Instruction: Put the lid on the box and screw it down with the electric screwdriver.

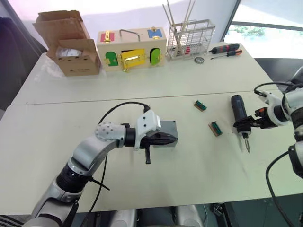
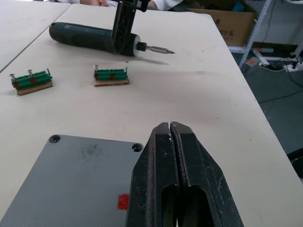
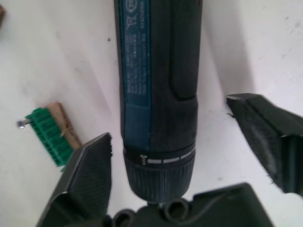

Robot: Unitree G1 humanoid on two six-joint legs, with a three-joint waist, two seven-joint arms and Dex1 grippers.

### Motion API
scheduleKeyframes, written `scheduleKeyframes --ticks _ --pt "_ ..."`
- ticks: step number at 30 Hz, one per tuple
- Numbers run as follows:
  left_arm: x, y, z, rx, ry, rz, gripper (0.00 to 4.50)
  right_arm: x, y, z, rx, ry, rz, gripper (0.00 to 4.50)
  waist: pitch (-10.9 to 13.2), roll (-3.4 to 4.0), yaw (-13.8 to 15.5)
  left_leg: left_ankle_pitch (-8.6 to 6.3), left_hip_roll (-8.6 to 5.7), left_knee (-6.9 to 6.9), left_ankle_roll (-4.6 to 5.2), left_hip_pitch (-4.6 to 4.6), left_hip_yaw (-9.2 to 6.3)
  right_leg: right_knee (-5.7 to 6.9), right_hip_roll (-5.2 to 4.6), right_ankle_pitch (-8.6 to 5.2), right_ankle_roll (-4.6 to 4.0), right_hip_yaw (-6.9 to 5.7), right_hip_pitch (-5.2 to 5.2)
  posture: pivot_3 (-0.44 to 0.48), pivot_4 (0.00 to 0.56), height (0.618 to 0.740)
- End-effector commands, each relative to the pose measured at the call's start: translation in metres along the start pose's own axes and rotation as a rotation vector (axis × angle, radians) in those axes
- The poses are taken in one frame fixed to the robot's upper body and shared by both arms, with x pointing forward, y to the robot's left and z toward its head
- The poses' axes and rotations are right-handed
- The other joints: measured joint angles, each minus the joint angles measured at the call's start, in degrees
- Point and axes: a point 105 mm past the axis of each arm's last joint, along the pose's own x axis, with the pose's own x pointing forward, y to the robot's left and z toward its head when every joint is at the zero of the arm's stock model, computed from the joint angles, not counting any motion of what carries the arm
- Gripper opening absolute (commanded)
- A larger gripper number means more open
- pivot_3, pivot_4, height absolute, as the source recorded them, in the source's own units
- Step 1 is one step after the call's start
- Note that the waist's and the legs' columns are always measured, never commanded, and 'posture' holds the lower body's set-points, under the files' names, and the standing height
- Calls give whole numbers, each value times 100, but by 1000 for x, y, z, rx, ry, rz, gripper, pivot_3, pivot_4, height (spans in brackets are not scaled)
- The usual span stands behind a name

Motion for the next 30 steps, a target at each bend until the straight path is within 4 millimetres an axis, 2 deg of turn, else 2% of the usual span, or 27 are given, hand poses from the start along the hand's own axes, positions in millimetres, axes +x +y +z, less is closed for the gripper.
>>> scheduleKeyframes --ticks 1,3,5,10,12,14,15,17,19,21,23,26,28,30 --pt "-6 0 8 28 -19 23 0 10 -5 -13 -48 84 -21 3054 -8 -13 0 0 0 0 0 0 0 0 0 0 0 0 1 0 150 734" --pt "-7 2 7 26 -18 28 0 12 -10 -19 -82 129 -49 2339 -8 -14 6 0 -1 0 0 1 0 0 0 0 0 0 1 0 150 734" --pt "-8 4 7 25 -18 33 0 15 -12 -25 -96 164 -51 1820 -13 -22 10 0 0 0 0 1 -4 0 1 0 0 -3 2 0 150 734" --pt "-12 14 5 20 -4 56 0 22 -11 -27 -60 142 -39 1804 -32 -52 20 1 0 0 -1 6 -14 0 1 0 0 -9 13 0 150 734" --pt "-16 19 3 9 4 77 0 17 -14 -14 -21 34 -66 1804 -43 -70 11 1 1 0 -3 7 -19 0 2 0 0 -14 17 0 150 734" --pt "-22 26 1 -3 11 96 0 5 -14 10 1 -106 -91 1804 -47 -77 6 3 1 0 -6 11 -19 -2 2 0 -1 -13 21 0 150 734" --pt "-25 29 0 -8 12 104 0 -4 -13 25 8 -190 -104 1804 -46 -76 -7 3 1 1 -7 14 -18 -6 1 2 -4 -12 27 0 150 734" --pt "-31 36 0 -27 11 118 0 -36 -19 60 -63 -409 -201 1804 -33 -55 -17 3 -1 2 -7 15 -5 -10 -1 7 -11 0 24 0 150 734" --pt "-36 43 0 -43 12 131 0 -59 -14 80 -92 -559 -230 1804 -7 -4 -11 3 -6 1 -6 5 5 -5 -5 8 -9 9 4 0 150 734" --pt "-41 50 0 -47 17 152 0 -79 4 97 -117 -757 -191 1804 -3 11 -3 4 -5 -7 -7 -28 13 10 -5 10 -4 12 -46 0 150 734" --pt "-43 59 0 -47 16 193 0 -100 34 100 -125 -995 -91 1804 -4 11 3 8 3 -11 -14 -73 6 70 2 9 -3 -9 -116 0 150 734" --pt "-43 58 4 -93 6 178 0 -120 86 83 -143 -1345 63 1804 -5 8 3 12 10 -11 -22 -83 -23 85 4 8 -5 -43 -127 0 150 734" --pt "-43 57 7 -107 3 173 0 -126 109 70 -100 -1492 164 1804 -2 16 -2 16 11 -12 -28 -85 -28 85 2 8 -6 -41 -123 0 150 734" --pt "-40 57 10 -124 -10 175 0 -122 134 58 -63 -1548 290 1804 -1 18 18 25 0 9 -35 -85 -11 84 -8 10 -5 -18 -117 0 150 734"
